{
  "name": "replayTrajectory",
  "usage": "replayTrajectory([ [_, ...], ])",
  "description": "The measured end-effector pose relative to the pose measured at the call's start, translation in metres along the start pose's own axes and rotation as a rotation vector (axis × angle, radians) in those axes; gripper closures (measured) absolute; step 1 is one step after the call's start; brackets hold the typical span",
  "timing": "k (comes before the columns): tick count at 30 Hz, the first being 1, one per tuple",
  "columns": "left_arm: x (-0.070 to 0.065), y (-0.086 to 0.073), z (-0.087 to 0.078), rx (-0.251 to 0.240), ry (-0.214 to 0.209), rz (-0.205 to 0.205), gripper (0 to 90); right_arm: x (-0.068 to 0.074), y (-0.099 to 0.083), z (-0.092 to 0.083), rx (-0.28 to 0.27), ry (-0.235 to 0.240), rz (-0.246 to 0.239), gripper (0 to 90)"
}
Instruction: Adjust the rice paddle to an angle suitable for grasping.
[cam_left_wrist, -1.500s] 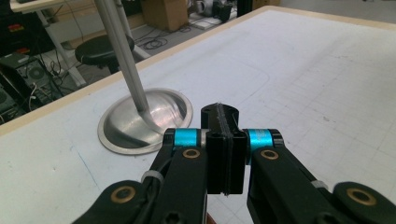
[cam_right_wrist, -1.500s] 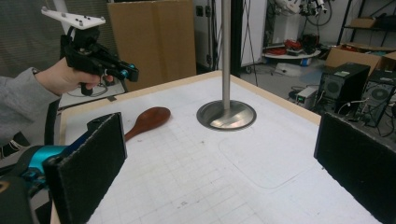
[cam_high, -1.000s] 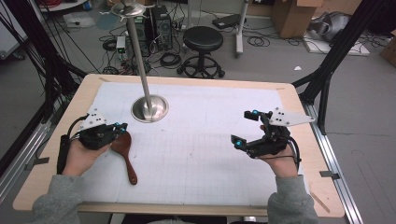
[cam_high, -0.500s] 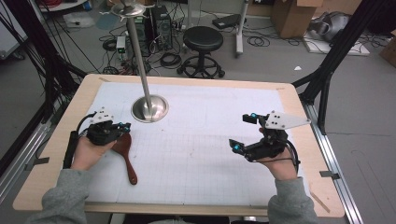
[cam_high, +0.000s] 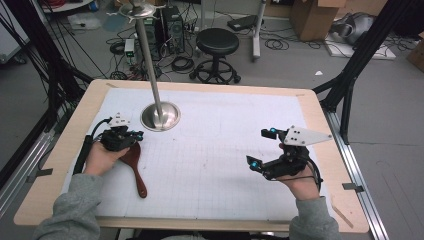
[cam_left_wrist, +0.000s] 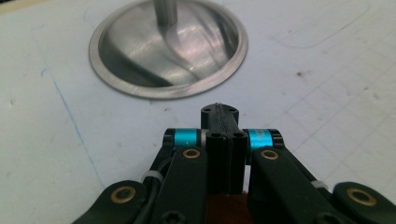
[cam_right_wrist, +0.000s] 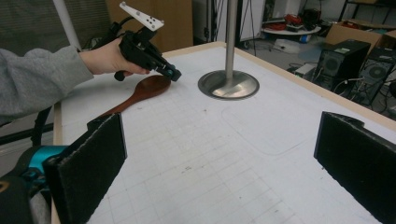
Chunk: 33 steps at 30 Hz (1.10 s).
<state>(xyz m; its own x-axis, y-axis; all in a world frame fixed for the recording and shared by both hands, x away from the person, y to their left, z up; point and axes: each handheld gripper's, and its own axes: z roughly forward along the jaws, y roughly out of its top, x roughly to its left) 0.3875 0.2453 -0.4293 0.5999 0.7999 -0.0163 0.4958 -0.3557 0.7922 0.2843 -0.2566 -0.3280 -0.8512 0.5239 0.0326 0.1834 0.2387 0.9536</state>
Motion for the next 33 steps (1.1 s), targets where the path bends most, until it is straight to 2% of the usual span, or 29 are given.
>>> replayTrajectory([
  [3,0.0038,-0.0009,0.0021,0.002,-0.004,-0.03,89.4,0.0008,-0.0006,-0.0024,-0.006,-0.005,-0.002,0.9],
  [7,0.0049,-0.0019,0.0042,0.02,0.0,-0.038,89.4,0.0018,-0.0007,-0.0026,-0.002,-0.002,0.0,0.9],
  [19,0.0056,-0.005,0.0098,0.065,0.004,-0.029,89.4,0.0019,-0.0005,-0.0015,-0.006,0.005,-0.005,0.9],
  [33,0.0057,-0.0055,0.01,0.075,0.012,-0.024,89.4,0.0017,-0.0025,0.0018,0.007,0.013,-0.002,0.9],
])
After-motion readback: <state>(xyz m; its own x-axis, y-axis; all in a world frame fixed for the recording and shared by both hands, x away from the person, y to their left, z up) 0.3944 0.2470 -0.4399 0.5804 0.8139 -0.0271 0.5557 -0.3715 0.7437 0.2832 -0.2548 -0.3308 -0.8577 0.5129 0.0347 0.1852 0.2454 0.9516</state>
